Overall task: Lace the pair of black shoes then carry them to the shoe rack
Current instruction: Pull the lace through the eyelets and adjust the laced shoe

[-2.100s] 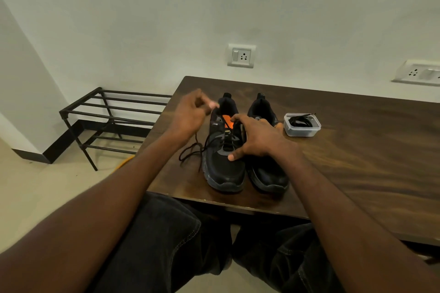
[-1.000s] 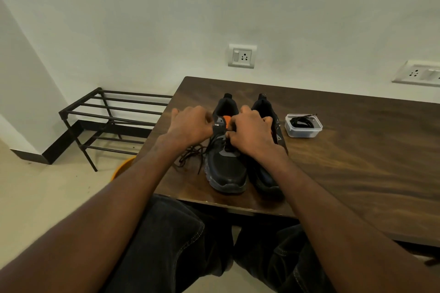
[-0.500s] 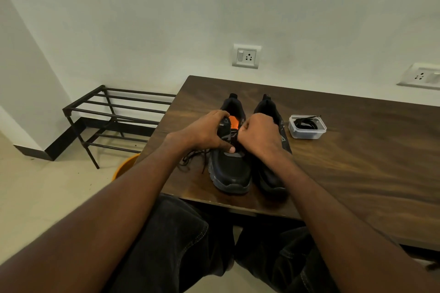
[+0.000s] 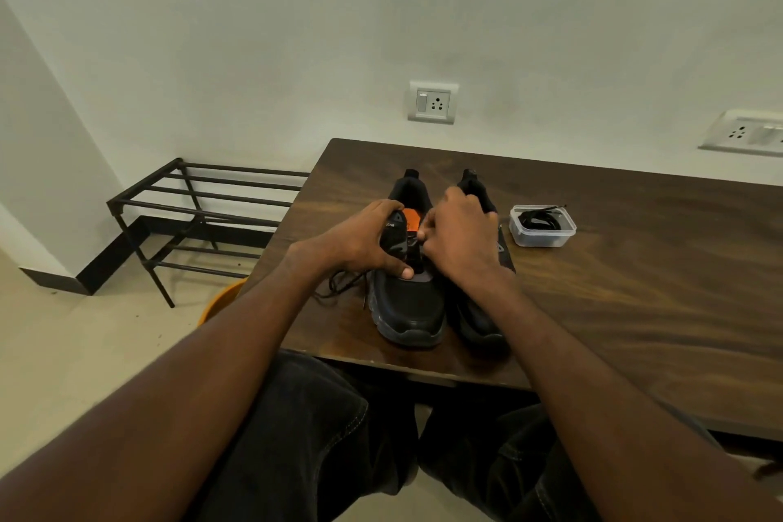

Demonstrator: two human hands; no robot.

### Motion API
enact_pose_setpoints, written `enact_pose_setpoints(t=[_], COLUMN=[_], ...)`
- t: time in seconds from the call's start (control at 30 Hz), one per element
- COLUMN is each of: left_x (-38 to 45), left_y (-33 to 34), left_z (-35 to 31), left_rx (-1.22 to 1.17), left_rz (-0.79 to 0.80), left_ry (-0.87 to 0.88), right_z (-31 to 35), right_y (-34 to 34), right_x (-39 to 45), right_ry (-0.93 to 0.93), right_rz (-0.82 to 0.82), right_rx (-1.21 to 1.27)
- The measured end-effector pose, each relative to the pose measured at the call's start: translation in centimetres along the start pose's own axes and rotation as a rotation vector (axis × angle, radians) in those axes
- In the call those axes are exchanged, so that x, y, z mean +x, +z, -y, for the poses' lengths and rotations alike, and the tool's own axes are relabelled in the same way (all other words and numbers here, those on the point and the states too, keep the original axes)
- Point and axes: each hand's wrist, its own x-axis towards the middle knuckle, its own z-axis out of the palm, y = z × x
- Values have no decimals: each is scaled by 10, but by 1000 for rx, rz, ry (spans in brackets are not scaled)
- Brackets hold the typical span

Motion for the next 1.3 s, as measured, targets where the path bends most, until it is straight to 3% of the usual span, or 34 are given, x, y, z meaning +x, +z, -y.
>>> enact_pose_setpoints(t=[0.1, 0.17, 0.33, 0.47, 0.53, 0.63, 0.7, 0.9, 1.0, 1.07, 1.2, 1.3], left_x=[1, 2, 0, 0, 1, 0, 1, 0, -1, -2, -2, -1], left_y=[0, 0, -1, 1, 1, 1, 1, 1, 1, 2, 1, 1], left_z=[-2, -1, 1, 2, 2, 2, 2, 2, 2, 1, 1, 3], left_rx=[-7, -16, -18, -9, -8, -5, -10, -4, 8, 4, -30, -28], left_rz=[0, 5, 1, -3, 0, -4, -3, -11, -21, -23, -16, -2], left_ry=[-12, -21, -5, -2, 2, 4, 6, 17, 31, 26, 10, 16], right_z=[-16, -20, -7, 5, 4, -8, -22, -9, 6, 6, -14, -26], right_y=[-11, -11, -3, 9, 6, -14, -25, -12, 7, 7, -23, -29], right_x=[-4, -12, -9, -4, -6, -6, -7, -6, -5, -4, -6, -11], right_ry=[257, 298, -88, -145, -84, 200, 273, -105, -164, -115, 248, 217], right_rz=[-71, -57, -63, 113, 64, -156, -193, -25, 121, 86, -281, -198], right_rx=[101, 95, 48, -26, -8, 115, 107, 17, -36, -16, 206, 104])
